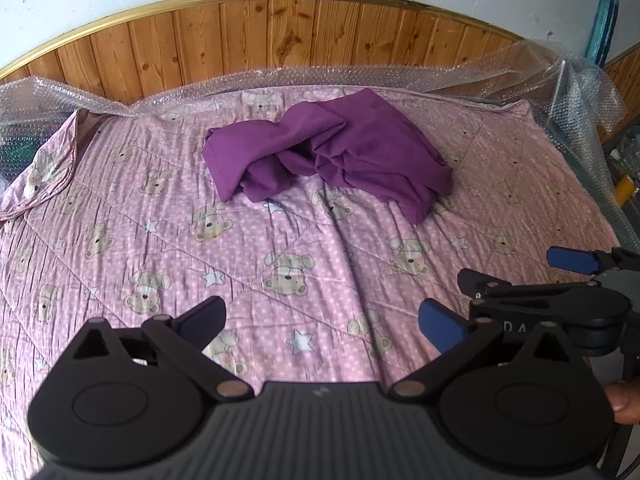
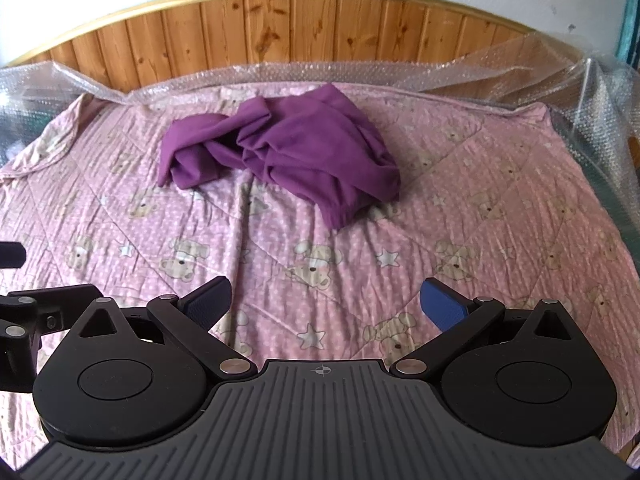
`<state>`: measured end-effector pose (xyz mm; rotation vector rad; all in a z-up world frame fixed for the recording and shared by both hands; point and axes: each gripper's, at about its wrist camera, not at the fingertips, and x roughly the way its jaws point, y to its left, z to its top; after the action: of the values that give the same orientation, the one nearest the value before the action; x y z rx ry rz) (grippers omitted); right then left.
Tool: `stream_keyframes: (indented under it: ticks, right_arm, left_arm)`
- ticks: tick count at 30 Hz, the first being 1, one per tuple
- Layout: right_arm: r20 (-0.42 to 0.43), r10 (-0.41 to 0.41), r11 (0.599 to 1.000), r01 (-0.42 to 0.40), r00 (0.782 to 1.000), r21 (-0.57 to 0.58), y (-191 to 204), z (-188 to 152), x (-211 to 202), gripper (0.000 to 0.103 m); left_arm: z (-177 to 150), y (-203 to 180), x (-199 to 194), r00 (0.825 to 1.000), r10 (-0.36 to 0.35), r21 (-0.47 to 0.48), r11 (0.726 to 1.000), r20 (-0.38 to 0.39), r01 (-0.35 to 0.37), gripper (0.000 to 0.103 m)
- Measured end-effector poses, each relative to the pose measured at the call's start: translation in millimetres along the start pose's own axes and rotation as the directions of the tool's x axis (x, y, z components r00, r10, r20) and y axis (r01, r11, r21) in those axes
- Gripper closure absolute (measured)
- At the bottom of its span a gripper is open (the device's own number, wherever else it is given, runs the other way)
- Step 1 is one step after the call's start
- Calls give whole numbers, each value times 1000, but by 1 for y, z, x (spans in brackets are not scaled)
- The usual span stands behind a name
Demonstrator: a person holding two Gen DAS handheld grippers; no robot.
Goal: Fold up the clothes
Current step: 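Move both open grippers toward the crumpled purple garment on the quilt, then grasp the purple garment with the left gripper while the right gripper grasps another edge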
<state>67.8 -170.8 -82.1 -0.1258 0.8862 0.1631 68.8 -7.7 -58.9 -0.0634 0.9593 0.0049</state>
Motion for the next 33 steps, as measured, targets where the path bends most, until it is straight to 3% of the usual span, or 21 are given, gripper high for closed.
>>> stream_keyframes:
  ticks: [1,2,3,4,6,8,10,11,12,13,14,15,18,23,25,26,27,28,29,31,33]
  right_arm:
    - [-6,3,1000,-3,1000,-4,-1,2,5,2]
    - [-4,9,1000,-9,1000,-9,-2,4,8,2]
    - [-1,15,1000,-15,1000,-14,-3,6,12,5]
    - [1,39,999,-39,999,-16,-5,8,15,23]
    - [-1,83,996,-83,997,-17,-9,12,23,103]
    - [-8,105,994,-105,994,-21,-12,16,33,103]
    - [-16,127,992,-127,992,-25,-15,21,42,103]
    - [-19,137,990,-138,990,-27,-16,23,47,97]
    - [-13,129,991,-130,992,-38,-18,27,52,72]
    - [-3,116,992,-116,993,-52,-20,32,57,52]
    - [7,102,993,-101,995,-65,-21,36,62,20]
    - [42,86,993,-82,995,-84,-23,42,66,6]
    - [118,27,987,-8,993,-160,-32,67,88,4]
    - [101,7,968,19,995,-251,-47,96,169,5]
    - [69,49,953,-26,996,-302,-47,99,198,14]
    - [46,80,943,-60,996,-326,-48,99,211,34]
    - [20,115,940,-103,993,-325,-50,100,221,66]
    - [-8,153,937,-147,988,-316,-53,101,229,78]
    - [-8,179,938,-173,984,-302,-56,102,230,82]
    - [36,246,932,-226,969,-283,-59,106,217,87]
    - [79,336,913,-304,939,-273,-61,108,190,90]
  left_arm:
    - [3,-1,4,1000,5,2,1000,1,-5,3]
    - [7,-2,8,1000,7,10,1000,4,-7,18]
    - [10,-3,11,1000,8,19,1000,7,-8,43]
    - [14,-3,16,1000,11,21,1000,4,-11,56]
    - [22,-3,26,1000,5,7,1000,-12,-5,102]
    - [30,-3,36,1000,-5,-7,1000,-20,5,102]
    - [42,-1,48,1000,-10,-32,999,-23,10,93]
    - [49,1,55,1000,-11,-48,999,-21,10,64]
    - [57,2,62,1000,-11,-65,998,-20,10,21]
    - [64,3,69,1000,-12,-82,997,-19,10,7]
    - [72,5,76,1000,-12,-99,995,-17,11,0]
    - [79,6,82,1000,-13,-115,993,-16,11,0]
    - [102,11,103,1000,-14,-165,986,-12,12,0]
    - [152,17,182,999,-4,-254,967,-41,-6,0]
    - [161,12,215,996,43,-231,971,-73,-59,0]
    - [166,10,232,994,67,-219,972,-88,-85,5]
    - [171,9,247,991,89,-209,972,-100,-108,31]
    - [171,16,239,995,77,-245,965,-66,-91,51]
    - [171,23,230,997,66,-280,957,-30,-72,94]
    - [169,37,212,998,49,-345,938,38,-33,93]
    - [135,55,179,995,96,-360,929,10,-87,94]
